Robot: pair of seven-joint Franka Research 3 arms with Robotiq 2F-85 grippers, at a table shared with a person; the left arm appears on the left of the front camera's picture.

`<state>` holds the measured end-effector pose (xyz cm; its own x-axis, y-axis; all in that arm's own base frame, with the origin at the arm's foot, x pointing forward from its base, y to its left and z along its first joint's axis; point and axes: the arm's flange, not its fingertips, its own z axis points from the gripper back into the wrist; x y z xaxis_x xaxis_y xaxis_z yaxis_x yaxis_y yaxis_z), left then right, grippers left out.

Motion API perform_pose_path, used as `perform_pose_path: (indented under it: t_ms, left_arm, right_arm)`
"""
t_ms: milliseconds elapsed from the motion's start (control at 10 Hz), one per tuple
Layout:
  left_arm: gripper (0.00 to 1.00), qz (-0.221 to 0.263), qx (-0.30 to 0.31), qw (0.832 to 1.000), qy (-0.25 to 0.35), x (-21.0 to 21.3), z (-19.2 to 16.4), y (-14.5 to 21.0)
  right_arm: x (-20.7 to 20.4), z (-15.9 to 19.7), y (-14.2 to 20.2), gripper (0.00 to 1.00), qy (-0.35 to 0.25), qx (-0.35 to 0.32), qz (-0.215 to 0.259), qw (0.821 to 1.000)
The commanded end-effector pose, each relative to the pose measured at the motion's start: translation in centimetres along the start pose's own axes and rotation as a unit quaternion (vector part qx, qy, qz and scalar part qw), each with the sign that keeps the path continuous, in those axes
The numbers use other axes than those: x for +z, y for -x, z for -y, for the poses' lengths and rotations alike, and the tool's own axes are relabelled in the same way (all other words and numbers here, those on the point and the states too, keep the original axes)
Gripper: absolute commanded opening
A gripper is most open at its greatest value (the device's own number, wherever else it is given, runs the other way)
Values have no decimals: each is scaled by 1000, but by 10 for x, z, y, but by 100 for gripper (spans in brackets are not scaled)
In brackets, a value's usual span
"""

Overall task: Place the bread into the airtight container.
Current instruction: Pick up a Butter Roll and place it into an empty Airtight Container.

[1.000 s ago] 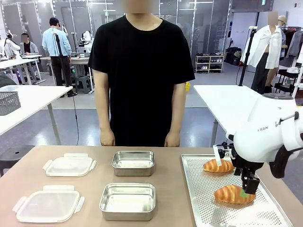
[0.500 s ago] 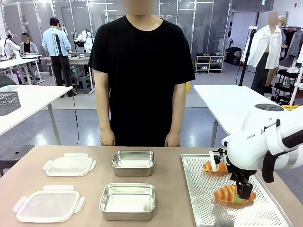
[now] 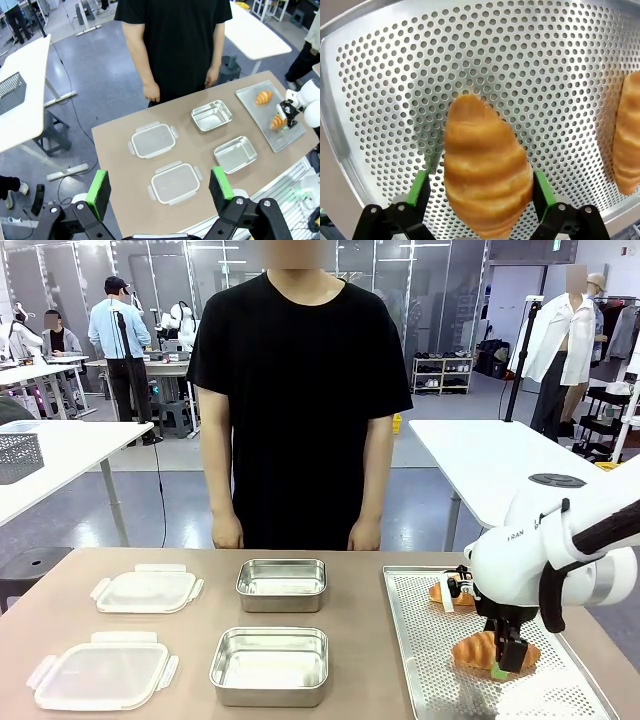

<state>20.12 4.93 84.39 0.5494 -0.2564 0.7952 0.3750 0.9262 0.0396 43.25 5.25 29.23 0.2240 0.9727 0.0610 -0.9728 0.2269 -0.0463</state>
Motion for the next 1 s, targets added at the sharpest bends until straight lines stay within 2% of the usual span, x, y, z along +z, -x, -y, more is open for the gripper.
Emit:
perform_pose_path:
  t_ms: [0,100,300,800,900]
  left_arm:
    - [100,1,-1,1000,1,2,0,0]
    - [100,1,-1,1000,1,2,0,0]
    - [100,1,-1,1000,1,2,0,0]
    - [100,1,-1,1000,1,2,0,0]
    - [100,1,-1,1000,1,2,0,0]
  right_arm:
    - [-7,11,0,100,-10,-3,9,1000]
    - [-8,12,1,100,-13,-7,14,1000]
    - [-9,13,4,84,-16,-3,12,1000]
    - [6,19,5,35,-12,-6,9,1000]
    - [15,21,5,35,-15,-9,32,999]
